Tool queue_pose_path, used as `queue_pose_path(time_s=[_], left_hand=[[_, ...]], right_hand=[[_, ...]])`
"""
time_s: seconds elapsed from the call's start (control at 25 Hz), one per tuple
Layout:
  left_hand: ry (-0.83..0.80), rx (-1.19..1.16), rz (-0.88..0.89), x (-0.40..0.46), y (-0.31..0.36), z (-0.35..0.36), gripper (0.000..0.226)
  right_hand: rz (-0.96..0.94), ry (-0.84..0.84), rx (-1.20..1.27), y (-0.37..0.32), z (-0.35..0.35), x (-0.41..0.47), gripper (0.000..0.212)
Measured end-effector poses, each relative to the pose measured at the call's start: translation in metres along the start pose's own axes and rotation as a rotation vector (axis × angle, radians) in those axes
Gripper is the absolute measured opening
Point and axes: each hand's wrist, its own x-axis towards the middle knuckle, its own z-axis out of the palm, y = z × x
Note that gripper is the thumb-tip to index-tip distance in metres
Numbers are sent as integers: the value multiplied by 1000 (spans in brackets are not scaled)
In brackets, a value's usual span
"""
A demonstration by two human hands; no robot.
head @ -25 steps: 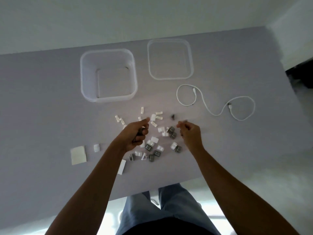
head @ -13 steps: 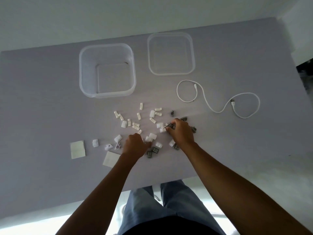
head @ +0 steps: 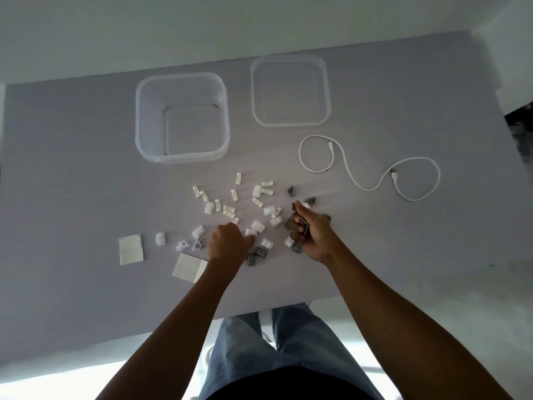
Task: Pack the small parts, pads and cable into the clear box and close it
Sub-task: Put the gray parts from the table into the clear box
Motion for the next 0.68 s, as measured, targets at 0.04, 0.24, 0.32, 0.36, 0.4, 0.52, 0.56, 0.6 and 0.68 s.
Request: queue_pose_path(time_s=[0.04,0.24,0.32,0.36,0.4,0.52,0.56,0.6,0.68], left_hand=[[12,27,9,0,1,0,44],[23,123,31,-2,4,0,37],[14,97,25,-4,2,2,31],[0,78,15,-5,1,3,31],[-12,58,2,-6,-1,5,33],[-17,-15,-29,-9,-6,10,37],[-14,-28,-36,-9,-7,11,38],[-15,-46,-44,-9,-9,12,39],[-42,-55,-46,-6,-12,13,39]], right_hand=[[29,-73,70,1,-3,-4,21],[71,-225,116,-5,-8,-13,23],[48,-191,79,-9,-7,-14,27],[36,-153,39,-11,-6,-13,29],[23,-106,-13,-12,-6,-13,30],[-6,39,-182,-14,-7,-12,26],[-19,80,-246,-13,-7,-11,24],[-41,115,-317,-12,-8,-11,22],[-108,181,-450,-9,-12,-8,21]])
